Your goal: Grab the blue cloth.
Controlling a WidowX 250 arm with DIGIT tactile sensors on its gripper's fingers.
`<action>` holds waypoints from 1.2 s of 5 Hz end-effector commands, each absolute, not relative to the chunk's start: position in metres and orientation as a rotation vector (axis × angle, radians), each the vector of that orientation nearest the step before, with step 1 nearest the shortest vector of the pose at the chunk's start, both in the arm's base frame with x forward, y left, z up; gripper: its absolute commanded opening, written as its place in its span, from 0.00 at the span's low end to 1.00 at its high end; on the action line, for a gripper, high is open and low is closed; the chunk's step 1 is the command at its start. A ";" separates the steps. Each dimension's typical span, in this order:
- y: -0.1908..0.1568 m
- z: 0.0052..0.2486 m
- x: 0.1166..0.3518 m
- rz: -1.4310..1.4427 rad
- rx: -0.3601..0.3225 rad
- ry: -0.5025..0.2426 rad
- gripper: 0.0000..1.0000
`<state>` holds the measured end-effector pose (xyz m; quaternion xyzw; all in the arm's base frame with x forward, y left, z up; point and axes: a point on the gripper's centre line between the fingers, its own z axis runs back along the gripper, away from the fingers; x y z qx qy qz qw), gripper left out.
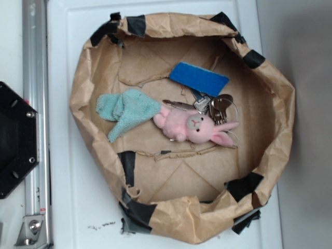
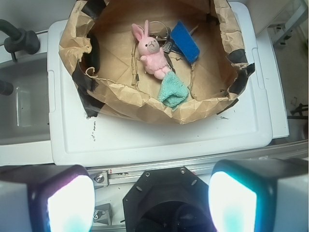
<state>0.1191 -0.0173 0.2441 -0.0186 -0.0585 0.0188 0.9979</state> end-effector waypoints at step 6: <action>0.004 0.090 0.231 0.035 0.045 0.067 1.00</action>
